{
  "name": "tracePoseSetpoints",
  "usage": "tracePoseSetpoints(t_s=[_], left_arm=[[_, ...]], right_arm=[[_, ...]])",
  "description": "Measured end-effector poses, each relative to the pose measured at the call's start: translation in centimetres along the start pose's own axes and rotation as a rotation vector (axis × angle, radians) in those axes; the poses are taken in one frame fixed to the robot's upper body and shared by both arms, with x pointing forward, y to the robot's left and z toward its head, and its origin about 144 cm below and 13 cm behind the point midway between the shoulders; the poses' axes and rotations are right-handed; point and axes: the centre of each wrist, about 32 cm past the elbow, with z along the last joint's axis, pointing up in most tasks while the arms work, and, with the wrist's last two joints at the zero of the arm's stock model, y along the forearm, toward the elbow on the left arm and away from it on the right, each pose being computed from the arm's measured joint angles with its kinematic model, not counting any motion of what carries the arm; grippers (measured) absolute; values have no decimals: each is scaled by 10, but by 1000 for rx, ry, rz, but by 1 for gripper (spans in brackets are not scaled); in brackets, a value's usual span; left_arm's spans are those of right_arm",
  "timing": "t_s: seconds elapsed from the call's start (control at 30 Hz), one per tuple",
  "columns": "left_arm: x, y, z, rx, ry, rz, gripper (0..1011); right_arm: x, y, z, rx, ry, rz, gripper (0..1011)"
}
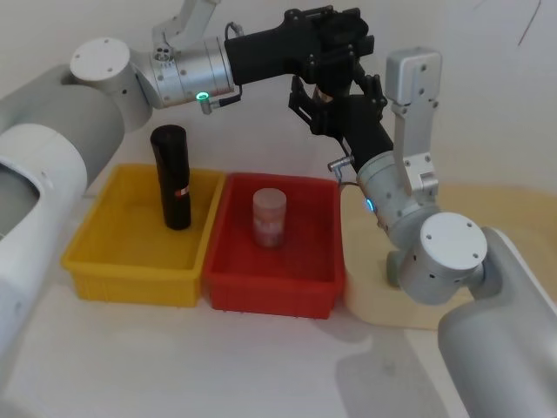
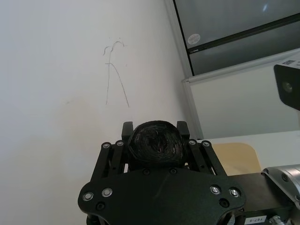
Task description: Pick up the garbage bag with the one hand and transfer it to the other hand.
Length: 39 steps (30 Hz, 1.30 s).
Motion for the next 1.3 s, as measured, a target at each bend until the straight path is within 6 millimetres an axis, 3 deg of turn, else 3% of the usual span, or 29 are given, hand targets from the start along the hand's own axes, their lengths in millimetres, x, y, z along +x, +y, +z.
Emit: tracePoseSetpoints(t_s=[0.33, 0.5, 0.67, 1.23, 1.3], left_arm=[[0, 0, 0, 0, 0, 0, 533], [0, 0, 0, 0, 0, 0, 533], [0, 0, 0, 0, 0, 0, 533], [0, 0, 0, 0, 0, 0, 534], [0, 0, 0, 0, 0, 0, 597]], right_arm=[[-1, 5, 1, -2, -2, -5, 815], [-1, 6, 0, -3, -3, -7, 629], [-2, 7, 1, -3, -3, -8, 505], [-2, 8, 1, -4, -4, -9, 503], [-2, 8, 1, -4, -4, -9, 503]])
